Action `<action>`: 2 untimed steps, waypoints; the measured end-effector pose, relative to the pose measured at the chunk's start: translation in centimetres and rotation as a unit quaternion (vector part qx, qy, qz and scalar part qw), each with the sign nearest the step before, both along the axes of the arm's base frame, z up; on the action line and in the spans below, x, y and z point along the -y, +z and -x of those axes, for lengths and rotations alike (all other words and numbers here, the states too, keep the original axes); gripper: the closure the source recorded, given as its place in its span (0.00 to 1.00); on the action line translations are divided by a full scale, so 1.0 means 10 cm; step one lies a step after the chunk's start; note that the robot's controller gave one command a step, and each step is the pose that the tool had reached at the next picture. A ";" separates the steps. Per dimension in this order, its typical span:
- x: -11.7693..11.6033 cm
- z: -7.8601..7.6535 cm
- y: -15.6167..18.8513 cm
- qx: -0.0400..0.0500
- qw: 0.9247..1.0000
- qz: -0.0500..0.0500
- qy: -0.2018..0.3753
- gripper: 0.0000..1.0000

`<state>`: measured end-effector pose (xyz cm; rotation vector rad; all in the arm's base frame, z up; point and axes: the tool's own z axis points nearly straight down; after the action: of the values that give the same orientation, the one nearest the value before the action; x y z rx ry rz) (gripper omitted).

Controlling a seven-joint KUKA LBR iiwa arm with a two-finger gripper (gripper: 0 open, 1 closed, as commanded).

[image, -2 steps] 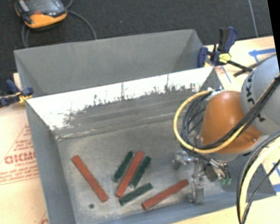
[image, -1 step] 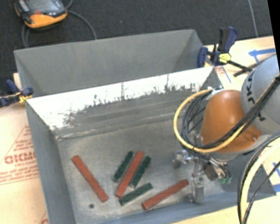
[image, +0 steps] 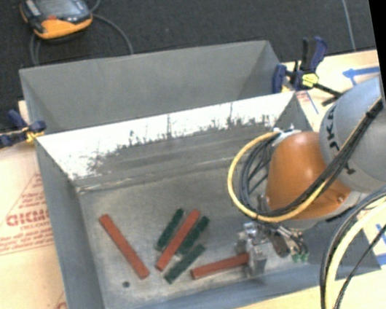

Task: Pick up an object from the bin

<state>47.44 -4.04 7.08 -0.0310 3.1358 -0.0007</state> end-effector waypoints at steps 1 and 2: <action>0.00 0.00 0.00 0.000 1.000 0.000 0.000 1.00; 0.00 -0.07 1.21 -0.001 1.000 0.000 -0.028 1.00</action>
Offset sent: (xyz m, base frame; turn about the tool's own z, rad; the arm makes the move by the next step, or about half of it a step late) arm 0.0063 0.0007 0.1207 0.0598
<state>48.17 -4.04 19.17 0.0577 3.1380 -0.0002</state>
